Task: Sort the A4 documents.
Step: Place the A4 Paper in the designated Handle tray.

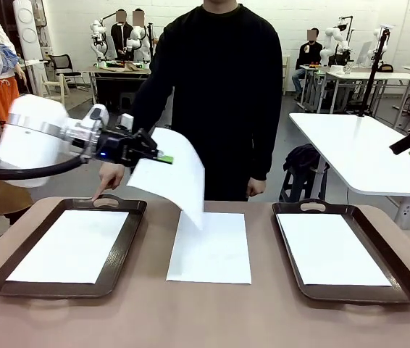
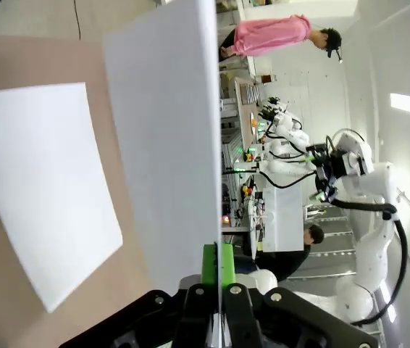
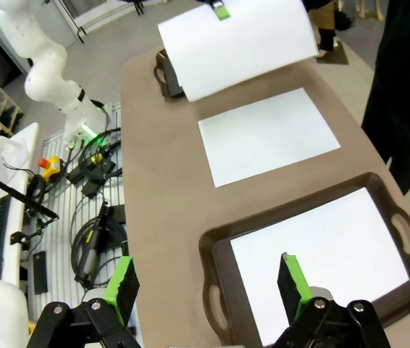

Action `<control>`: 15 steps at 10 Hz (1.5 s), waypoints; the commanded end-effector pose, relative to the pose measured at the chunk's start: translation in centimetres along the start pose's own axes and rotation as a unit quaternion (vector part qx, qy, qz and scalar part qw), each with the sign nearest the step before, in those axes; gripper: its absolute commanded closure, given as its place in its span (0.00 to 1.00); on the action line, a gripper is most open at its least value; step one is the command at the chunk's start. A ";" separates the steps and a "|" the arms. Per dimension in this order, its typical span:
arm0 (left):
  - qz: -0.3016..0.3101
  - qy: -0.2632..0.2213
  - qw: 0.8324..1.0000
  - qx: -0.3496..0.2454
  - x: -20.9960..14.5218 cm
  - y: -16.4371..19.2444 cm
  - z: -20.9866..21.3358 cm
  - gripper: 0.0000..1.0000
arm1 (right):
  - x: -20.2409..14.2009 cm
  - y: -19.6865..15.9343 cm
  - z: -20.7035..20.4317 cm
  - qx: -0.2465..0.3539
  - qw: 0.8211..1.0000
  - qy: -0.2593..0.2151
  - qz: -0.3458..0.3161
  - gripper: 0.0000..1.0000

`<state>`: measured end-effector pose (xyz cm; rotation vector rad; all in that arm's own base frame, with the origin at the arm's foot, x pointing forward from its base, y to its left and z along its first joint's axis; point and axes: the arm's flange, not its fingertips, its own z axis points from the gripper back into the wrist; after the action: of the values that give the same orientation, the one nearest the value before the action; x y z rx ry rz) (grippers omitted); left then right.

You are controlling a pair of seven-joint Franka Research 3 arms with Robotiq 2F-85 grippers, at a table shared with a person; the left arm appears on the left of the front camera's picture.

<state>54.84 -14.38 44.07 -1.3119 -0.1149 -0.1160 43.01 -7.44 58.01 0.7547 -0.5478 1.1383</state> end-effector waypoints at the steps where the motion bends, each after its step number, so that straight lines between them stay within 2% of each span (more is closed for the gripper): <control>1: 0.028 0.040 0.999 0.018 -2.5 -0.2 2.6 0.99 | 0.0 0.1 0.0 0.000 1.000 -0.001 0.001 0.00; 3: 0.048 0.090 0.994 0.051 -3.6 1.1 4.6 0.99 | 0.0 0.1 0.0 0.000 1.000 -0.001 0.001 0.00; 6: 0.034 0.125 0.988 0.082 -4.1 3.0 5.4 0.99 | 0.0 0.1 0.0 0.000 1.000 -0.001 0.001 0.00; 7: 0.021 0.102 0.991 0.085 -3.7 3.9 5.4 0.99 | 0.0 0.1 0.0 0.000 1.000 -0.001 0.001 0.00; 8: 0.000 0.100 0.992 0.070 -3.4 4.9 5.0 0.99 | 0.0 0.1 0.0 0.000 1.000 -0.001 0.001 0.00; 9: 0.002 0.084 0.994 0.072 -3.4 6.2 5.0 0.99 | 0.0 0.1 0.0 0.000 1.000 -0.001 0.001 0.00; 12: 0.047 0.042 0.989 0.134 -4.4 9.3 6.0 0.99 | 0.0 0.1 0.0 0.000 1.000 -0.001 0.001 0.00; 15: 0.076 0.038 0.974 0.209 -5.1 9.2 8.7 0.99 | 0.0 0.1 0.0 0.000 1.000 -0.001 0.001 0.00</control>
<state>52.03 -4.04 35.21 -0.9476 0.0108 -0.0321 43.01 -7.46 58.01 0.7545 -0.5479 1.1380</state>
